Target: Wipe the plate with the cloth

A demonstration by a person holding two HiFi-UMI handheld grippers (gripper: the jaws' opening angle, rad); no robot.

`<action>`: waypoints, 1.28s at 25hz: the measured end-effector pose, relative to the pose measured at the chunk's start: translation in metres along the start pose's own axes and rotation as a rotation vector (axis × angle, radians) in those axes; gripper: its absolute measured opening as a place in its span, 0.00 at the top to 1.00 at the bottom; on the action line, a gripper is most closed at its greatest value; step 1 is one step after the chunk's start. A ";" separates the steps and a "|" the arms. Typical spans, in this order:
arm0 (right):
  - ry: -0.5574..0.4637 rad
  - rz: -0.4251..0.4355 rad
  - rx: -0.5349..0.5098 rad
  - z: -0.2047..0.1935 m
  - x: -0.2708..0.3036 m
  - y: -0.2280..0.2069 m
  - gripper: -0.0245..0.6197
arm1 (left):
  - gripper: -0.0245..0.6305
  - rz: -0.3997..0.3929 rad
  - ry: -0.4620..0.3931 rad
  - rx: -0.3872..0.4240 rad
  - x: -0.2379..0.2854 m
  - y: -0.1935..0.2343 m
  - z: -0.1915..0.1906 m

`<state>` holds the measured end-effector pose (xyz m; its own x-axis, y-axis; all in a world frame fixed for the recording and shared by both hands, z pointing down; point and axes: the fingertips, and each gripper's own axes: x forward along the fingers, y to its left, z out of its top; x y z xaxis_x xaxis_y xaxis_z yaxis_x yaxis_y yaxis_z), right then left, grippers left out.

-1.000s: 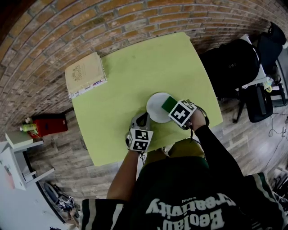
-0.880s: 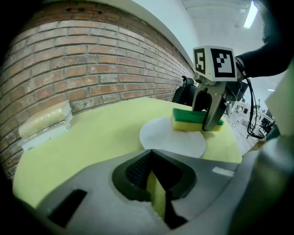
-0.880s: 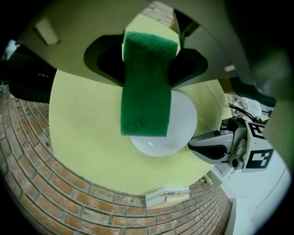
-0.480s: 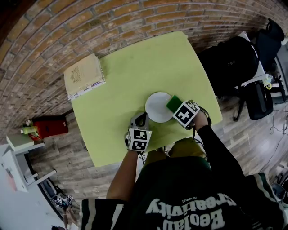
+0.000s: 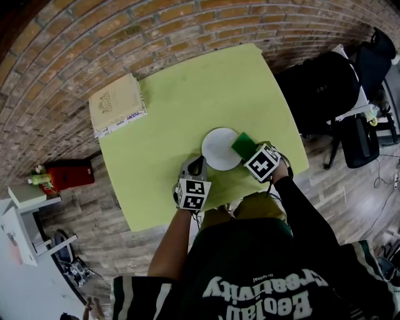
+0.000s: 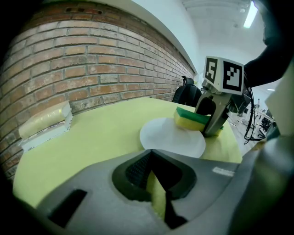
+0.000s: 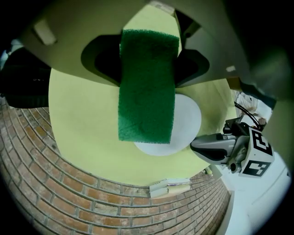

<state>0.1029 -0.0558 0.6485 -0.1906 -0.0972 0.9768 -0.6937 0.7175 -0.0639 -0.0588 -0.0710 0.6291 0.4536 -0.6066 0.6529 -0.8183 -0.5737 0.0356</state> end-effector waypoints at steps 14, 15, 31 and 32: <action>-0.079 -0.003 0.005 0.001 -0.001 -0.001 0.43 | 0.95 0.009 0.002 -0.001 0.000 0.000 -0.001; -0.078 -0.004 0.006 0.001 -0.001 -0.001 0.43 | 0.95 0.010 0.002 -0.001 0.001 0.000 -0.001; -0.108 -0.006 0.015 0.002 -0.001 -0.001 0.43 | 0.95 0.019 0.004 0.000 0.002 0.001 -0.001; -0.109 -0.006 0.015 0.002 -0.001 -0.001 0.43 | 0.95 0.019 0.005 0.000 0.002 0.001 -0.001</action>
<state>0.1030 -0.0578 0.6473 -0.2603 -0.1760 0.9493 -0.7048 0.7066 -0.0623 -0.0591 -0.0720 0.6311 0.4365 -0.6148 0.6569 -0.8269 -0.5619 0.0235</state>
